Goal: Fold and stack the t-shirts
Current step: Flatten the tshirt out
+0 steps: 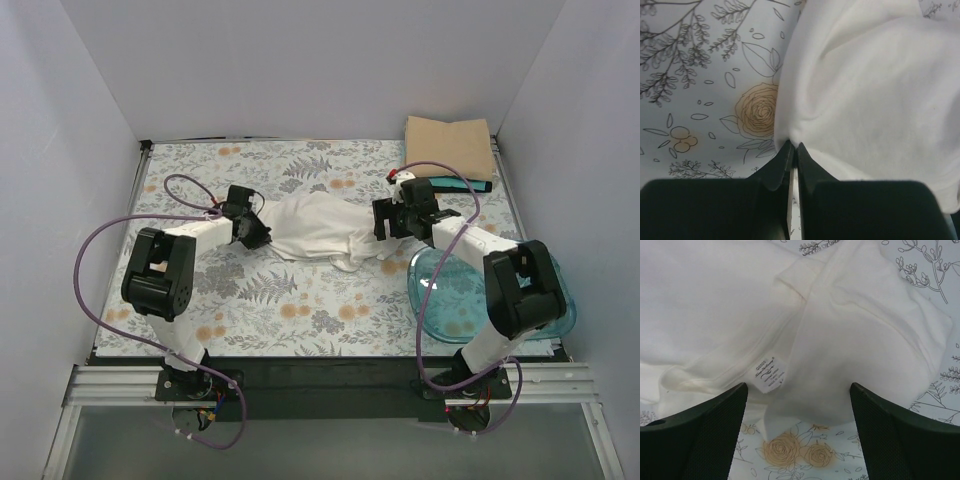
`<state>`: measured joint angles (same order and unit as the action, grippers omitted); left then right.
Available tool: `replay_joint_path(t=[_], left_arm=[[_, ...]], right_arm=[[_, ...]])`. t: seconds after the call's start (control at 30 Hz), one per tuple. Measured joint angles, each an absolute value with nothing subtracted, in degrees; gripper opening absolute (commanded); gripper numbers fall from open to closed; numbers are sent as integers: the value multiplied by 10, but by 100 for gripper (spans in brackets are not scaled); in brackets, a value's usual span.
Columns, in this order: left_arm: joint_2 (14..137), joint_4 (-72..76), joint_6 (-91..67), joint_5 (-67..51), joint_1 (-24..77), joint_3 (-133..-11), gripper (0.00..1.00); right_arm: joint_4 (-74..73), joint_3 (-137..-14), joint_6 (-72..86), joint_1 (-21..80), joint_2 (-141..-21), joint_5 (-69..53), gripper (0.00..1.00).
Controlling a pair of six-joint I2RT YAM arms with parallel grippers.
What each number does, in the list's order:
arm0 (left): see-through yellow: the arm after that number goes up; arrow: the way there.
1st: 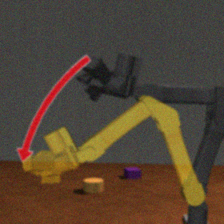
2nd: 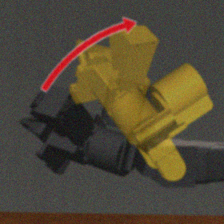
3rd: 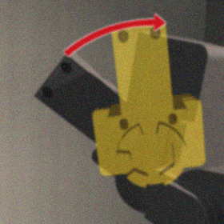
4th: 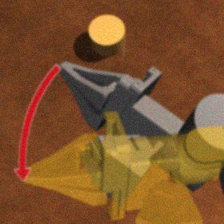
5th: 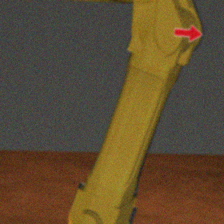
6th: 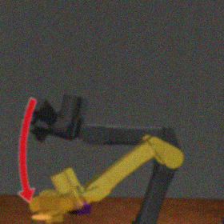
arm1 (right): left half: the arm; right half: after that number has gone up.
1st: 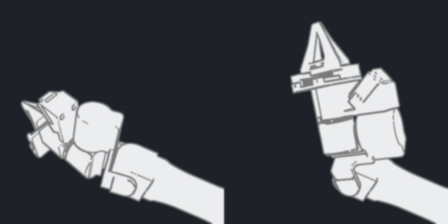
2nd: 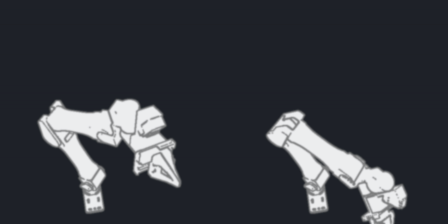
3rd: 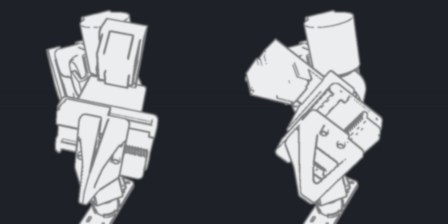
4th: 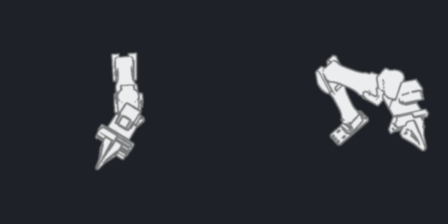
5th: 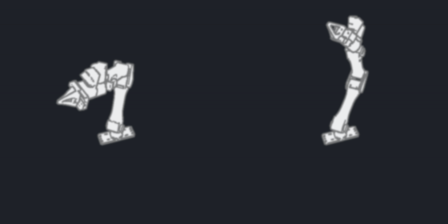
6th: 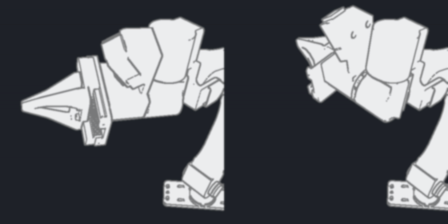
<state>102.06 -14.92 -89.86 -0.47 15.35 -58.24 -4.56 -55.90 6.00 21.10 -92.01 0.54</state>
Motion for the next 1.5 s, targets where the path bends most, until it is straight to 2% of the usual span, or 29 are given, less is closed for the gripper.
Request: replay_joint_path(t=[0.07, 0.13, 0.27, 0.37, 0.4, 0.43, 0.57, 0.67, 0.73, 0.8, 1.17, 1.5], left_arm=[[1032, -149, -892, -11, 153, -592, 0], [1033, -148, -887, -11, 154, -595, 0], [1031, -150, -882, 1, 154, -594, 0], [1014, -152, -882, 23, 155, -588, 0], [1005, -156, -882, 35, 156, -585, 0], [1001, -159, -882, 41, 156, -585, 0], [973, -173, -883, 81, 156, -583, 0], [952, -183, -884, 108, 155, -581, 0], [943, -191, -884, 118, 155, -580, 0], [934, -196, -885, 125, 154, -577, 0], [851, -223, -884, 144, 154, -573, 0], [645, -261, -896, 193, 154, -589, 0]], right_arm=[[-45, -571, 60, 211, -950, 16, 82], [-45, -580, 67, 211, -973, 34, 74], [-45, -585, 81, 213, -983, 73, 66], [-46, -585, 86, 214, -982, 96, 55], [-46, -585, 88, 214, -980, 101, 46], [-46, -585, 89, 215, -976, 108, 42], [-46, -575, 87, 215, -943, 138, 37], [-46, -568, 83, 215, -920, 158, 12], [-46, -564, 83, 214, -912, 165, 9], [-46, -564, 77, 214, -912, 164, 1], [-47, -565, 58, 215, -895, 112, 1], [-54, -591, 23, 215, -704, 151, 1]])
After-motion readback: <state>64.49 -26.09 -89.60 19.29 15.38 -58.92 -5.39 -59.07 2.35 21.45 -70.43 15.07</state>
